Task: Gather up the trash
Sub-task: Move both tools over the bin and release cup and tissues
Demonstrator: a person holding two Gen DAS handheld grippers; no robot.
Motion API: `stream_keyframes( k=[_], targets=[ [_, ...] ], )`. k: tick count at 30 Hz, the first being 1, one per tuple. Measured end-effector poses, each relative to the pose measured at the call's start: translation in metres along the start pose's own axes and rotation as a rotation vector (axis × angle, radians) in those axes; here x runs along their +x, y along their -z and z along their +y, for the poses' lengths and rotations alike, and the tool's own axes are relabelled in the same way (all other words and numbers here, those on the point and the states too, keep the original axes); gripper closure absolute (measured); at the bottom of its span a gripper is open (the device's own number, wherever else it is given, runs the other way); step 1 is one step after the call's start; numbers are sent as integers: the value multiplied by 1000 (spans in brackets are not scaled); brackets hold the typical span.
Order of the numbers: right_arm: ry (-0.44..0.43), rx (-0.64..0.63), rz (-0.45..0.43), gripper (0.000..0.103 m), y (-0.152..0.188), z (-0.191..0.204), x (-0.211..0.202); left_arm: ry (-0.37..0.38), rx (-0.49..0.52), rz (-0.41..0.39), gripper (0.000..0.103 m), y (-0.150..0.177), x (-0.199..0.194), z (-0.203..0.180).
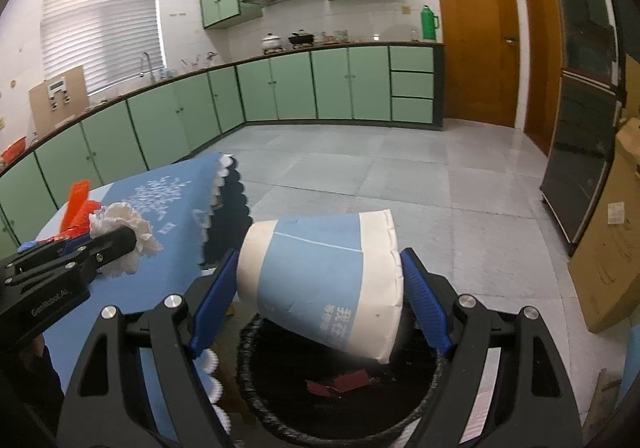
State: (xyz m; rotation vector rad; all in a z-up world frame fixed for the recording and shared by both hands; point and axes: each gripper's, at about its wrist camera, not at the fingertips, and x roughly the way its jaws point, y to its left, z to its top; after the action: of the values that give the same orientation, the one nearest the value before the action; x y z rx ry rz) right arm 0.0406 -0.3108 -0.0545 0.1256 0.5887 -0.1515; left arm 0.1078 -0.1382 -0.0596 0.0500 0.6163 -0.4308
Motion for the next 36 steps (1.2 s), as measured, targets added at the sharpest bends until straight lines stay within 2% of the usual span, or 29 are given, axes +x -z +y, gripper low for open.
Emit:
stream_keyframes(
  k=[10,22,25,31,36],
  targets=[
    [52,33,52,26,18,-34,23,55,23,57,77,-2,46,-30],
    [79,74,84,25,29,-51,45,69,44,95,74,-2,70,-46],
    [93,81,91,24,30,-54,50,92,19,111,65,-3,75,-43],
    [117,104,98,13,32,-60,52,112,-8,99,48,-8,73,-37],
    [120,126,84,10,31,-62,46,80,-17,58,21,-14,60,-29]
  ],
)
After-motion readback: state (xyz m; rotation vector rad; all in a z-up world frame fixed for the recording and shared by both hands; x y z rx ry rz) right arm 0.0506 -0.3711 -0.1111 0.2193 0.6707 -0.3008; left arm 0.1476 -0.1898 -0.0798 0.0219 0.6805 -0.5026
